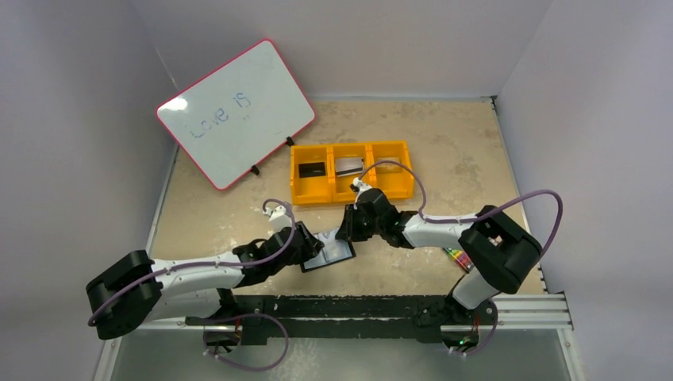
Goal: Take the credit cards out of the card holder
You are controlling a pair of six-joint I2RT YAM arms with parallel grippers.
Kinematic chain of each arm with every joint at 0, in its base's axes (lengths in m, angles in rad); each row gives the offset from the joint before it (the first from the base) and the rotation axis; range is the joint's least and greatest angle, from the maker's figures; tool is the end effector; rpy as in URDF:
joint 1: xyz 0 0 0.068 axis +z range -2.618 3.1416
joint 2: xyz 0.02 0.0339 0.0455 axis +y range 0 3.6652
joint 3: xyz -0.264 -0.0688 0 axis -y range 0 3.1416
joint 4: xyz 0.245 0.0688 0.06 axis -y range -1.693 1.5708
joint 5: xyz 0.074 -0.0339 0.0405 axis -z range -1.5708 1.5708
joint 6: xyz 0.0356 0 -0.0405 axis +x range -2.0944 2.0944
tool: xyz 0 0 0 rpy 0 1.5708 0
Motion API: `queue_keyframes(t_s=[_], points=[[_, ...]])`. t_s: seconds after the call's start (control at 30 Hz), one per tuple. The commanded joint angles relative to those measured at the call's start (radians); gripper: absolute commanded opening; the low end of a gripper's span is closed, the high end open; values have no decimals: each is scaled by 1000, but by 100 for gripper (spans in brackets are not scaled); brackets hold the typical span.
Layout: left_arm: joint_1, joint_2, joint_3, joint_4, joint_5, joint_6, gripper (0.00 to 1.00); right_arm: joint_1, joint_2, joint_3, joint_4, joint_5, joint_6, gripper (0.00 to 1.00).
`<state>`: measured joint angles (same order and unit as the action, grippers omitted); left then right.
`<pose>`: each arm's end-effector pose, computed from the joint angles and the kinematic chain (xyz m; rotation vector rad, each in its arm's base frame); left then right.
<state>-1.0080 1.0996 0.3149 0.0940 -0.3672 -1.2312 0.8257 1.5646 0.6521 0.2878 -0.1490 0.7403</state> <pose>0.1168 -0.1611 0.1498 -0.4610 2.2880 -0.7969 0.2024 0.2272 0.1565 -0.1929 2.3798 0.9876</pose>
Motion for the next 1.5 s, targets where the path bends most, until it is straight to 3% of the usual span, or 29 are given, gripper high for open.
queue_keyframes(t_s=[0.0,0.3,0.63,0.93,1.07,1.47], points=[[8,16,-30,125,32,-29,38,6,11,-9,8,-28,-3,23],[28,67,-207,466,66,-130,36,7,24,-32,42,-37,20,17],[30,112,-236,594,76,-116,31,7,37,-38,76,-67,28,14],[31,95,-258,611,49,-120,13,7,40,-38,65,-58,30,14],[31,90,-262,592,39,-124,0,7,38,-38,53,-46,33,14],[31,-17,-287,403,-5,-115,0,7,37,-22,18,-15,26,14]])
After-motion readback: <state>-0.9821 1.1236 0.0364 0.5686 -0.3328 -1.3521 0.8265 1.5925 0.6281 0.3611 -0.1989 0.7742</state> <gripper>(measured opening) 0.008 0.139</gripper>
